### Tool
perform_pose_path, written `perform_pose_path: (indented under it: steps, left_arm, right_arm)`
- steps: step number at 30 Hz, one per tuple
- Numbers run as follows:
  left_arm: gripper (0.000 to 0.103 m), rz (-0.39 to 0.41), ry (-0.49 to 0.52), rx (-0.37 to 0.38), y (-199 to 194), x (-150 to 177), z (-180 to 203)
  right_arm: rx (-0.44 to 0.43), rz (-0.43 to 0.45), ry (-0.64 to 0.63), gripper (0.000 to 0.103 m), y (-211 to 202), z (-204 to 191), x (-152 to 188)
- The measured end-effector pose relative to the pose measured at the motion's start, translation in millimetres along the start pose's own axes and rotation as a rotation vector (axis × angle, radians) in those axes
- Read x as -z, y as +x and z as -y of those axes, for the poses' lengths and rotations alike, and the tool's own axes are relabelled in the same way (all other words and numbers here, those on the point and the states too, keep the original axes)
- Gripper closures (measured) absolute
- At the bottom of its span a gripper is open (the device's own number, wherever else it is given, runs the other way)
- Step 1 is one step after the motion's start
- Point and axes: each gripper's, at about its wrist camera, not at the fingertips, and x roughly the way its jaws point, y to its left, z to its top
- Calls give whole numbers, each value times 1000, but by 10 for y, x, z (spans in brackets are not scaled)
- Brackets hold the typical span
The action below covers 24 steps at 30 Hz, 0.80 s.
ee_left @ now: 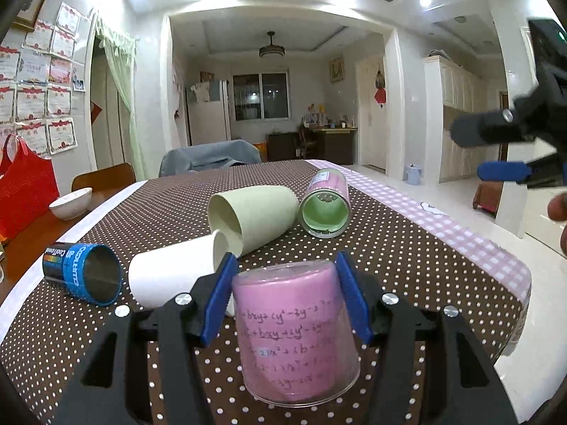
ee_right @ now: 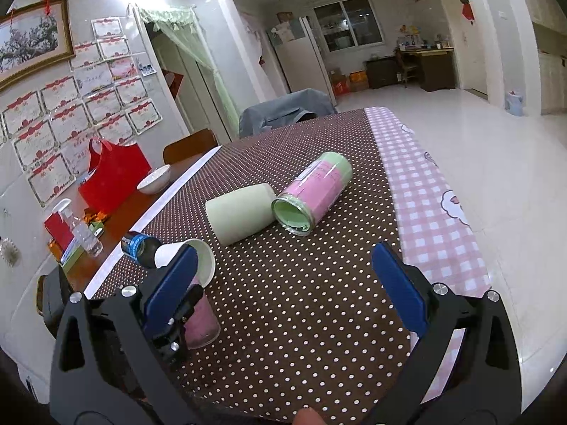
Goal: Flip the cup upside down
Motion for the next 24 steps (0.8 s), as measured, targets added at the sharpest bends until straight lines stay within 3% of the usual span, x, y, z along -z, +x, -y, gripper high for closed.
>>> perform_pose_path:
  steps: [6, 8, 9, 14, 24]
  left_arm:
    - [44, 39, 34, -32, -76, 102, 83]
    - [30, 29, 44, -44, -88, 116, 93]
    - [18, 27, 39, -49, -98, 121, 82]
    - [10, -4, 35, -81, -137, 84, 33]
    - [8, -27, 25, -108, -313, -95, -42]
  right_arm:
    - [-5, -10, -17, 6, 12, -80, 23]
    - [-8, -11, -22, 6, 8, -108, 27]
    - [-10, -10, -24, 6, 3, -116, 25]
    - [-18, -9, -32, 6, -9, -160, 23]
    - [-30, 0, -43, 6, -59, -233, 24]
